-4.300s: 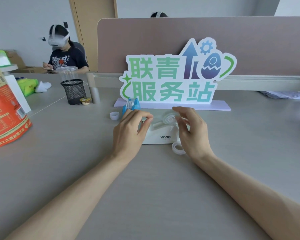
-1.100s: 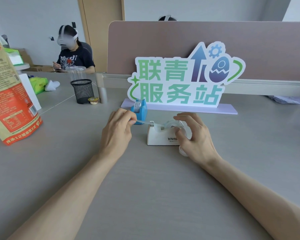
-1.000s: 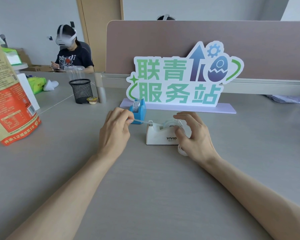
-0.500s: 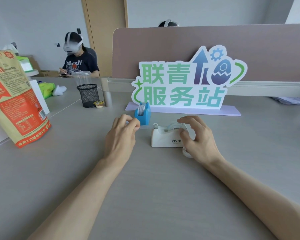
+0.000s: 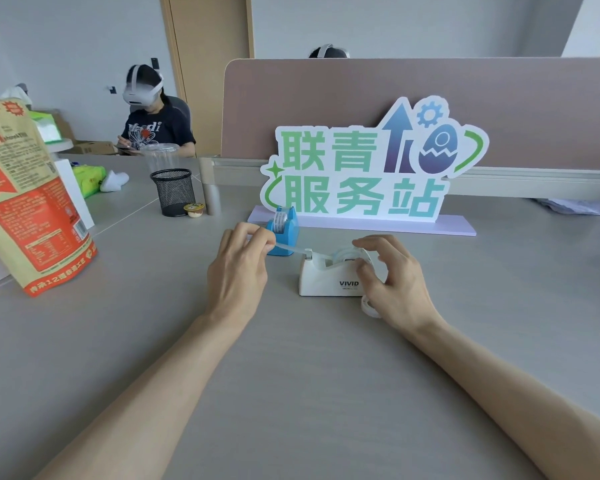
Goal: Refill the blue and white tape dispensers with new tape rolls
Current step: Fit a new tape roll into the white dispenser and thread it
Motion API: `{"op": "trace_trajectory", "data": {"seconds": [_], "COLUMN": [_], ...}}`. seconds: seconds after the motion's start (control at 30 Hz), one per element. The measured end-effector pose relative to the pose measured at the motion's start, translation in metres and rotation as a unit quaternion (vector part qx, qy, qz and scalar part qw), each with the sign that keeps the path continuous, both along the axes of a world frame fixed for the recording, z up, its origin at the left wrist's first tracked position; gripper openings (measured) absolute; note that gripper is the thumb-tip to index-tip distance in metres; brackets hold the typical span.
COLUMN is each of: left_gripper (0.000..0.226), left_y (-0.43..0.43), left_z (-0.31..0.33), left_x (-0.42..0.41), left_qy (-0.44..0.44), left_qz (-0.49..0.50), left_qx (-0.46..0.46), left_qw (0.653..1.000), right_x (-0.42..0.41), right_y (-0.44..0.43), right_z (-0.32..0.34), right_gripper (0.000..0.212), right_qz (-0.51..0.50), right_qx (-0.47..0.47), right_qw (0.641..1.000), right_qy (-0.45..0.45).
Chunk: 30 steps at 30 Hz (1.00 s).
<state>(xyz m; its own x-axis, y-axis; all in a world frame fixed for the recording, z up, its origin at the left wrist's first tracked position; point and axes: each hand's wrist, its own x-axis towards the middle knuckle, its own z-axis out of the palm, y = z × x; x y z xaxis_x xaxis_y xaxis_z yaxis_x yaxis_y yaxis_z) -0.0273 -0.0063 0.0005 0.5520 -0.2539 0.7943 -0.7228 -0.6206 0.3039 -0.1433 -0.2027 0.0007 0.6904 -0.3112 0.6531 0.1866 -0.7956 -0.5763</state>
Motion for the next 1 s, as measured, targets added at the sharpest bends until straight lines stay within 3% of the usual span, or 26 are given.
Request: {"op": "trace_trajectory", "data": {"seconds": [0.37,0.67,1.0], "left_gripper": [0.02,0.026,0.012], "left_y": [0.002,0.003,0.0], "left_z": [-0.003,-0.01,-0.012], "left_x": [0.001,0.004,0.003], "left_qy": [0.002,-0.013,0.052], "left_qz": [0.011,-0.013,-0.123], "left_qx": [0.029,0.122,0.167], "left_qw": [1.0,0.992,0.977], "right_x": [0.0,-0.001,0.0], "right_y": [0.0,0.0,0.0], "right_z": [0.0,0.0,0.0], "right_gripper": [0.026,0.027,0.028], "right_qz": [0.002,0.002,0.001], "right_qx": [0.003,0.0,-0.006], "right_qw": [1.0,1.0,1.0], "right_qy": [0.0,0.003,0.001]}}
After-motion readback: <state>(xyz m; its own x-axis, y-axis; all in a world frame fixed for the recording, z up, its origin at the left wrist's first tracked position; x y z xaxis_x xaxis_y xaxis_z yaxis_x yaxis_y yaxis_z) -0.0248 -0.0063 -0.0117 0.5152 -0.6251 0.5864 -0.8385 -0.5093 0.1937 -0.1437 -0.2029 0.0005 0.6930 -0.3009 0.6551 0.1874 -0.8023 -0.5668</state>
